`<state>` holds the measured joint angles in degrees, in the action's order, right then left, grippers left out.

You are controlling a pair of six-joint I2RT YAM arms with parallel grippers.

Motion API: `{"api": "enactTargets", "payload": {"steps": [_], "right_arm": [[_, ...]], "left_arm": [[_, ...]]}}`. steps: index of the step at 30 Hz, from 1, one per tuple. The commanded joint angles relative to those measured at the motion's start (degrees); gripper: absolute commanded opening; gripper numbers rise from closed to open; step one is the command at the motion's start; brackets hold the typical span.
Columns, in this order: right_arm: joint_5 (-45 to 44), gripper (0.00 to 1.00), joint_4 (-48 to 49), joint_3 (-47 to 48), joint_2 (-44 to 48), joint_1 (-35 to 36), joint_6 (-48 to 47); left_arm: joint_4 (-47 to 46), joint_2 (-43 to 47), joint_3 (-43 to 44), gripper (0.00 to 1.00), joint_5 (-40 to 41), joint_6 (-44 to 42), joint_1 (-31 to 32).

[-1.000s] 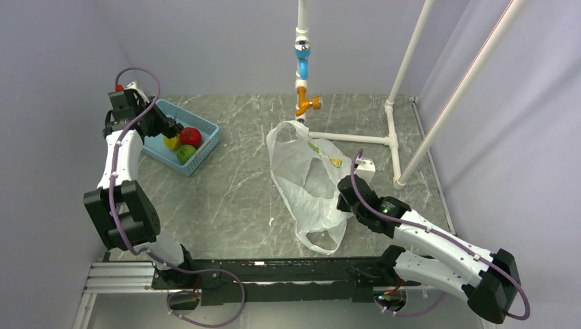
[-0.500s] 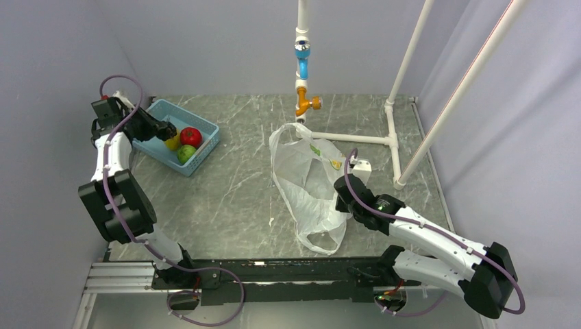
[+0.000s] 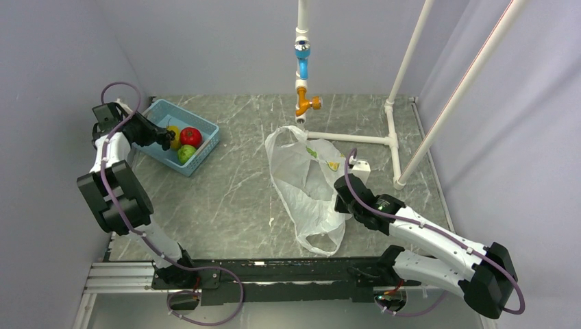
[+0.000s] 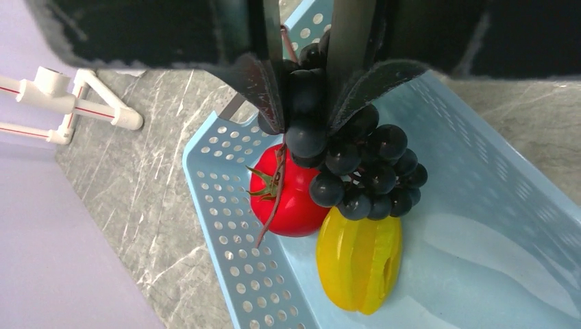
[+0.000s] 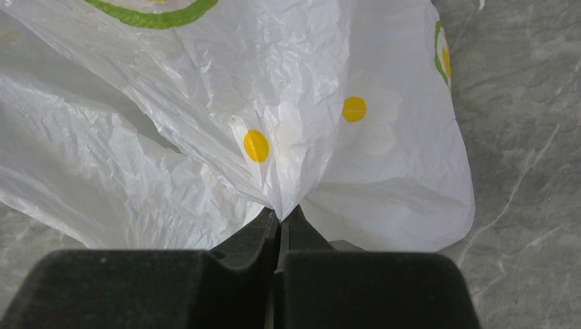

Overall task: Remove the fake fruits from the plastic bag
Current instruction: Place the fake fruit in the bin.

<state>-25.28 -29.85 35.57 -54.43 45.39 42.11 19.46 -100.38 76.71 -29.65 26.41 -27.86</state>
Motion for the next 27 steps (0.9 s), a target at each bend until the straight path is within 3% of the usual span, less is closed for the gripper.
{"api": "enactTargets", "payload": {"steps": [1,6,7,16,25,27], "right_arm": [[-0.5,0.0,1.0,1.4,0.7,-0.3,-0.3],[-1.7,0.0,0.0,2.0,1.4,-0.4,-0.5],[-1.9,0.0,-0.3,2.0,1.5,-0.3,-0.5],[-3.9,0.0,-1.2,2.3,2.0,-0.7,-1.1],[-12.2,0.0,-8.5,5.9,2.0,-1.0,1.3],[-12.2,0.06,-8.3,6.5,2.5,-1.1,-0.1]], "left_arm": [[-1.1,0.4,0.6,0.39,1.1,-1.0,-0.4],[-1.0,1.8,0.1,0.72,2.6,-1.5,-0.4],[-1.0,2.3,-0.1,0.75,2.9,-1.5,-0.4],[-0.2,5.7,-0.4,0.8,5.0,-3.4,1.8],[-1.4,11.3,-1.4,0.8,5.3,-6.7,10.2],[-1.7,13.2,-2.1,0.81,5.3,-7.7,12.5]]}}
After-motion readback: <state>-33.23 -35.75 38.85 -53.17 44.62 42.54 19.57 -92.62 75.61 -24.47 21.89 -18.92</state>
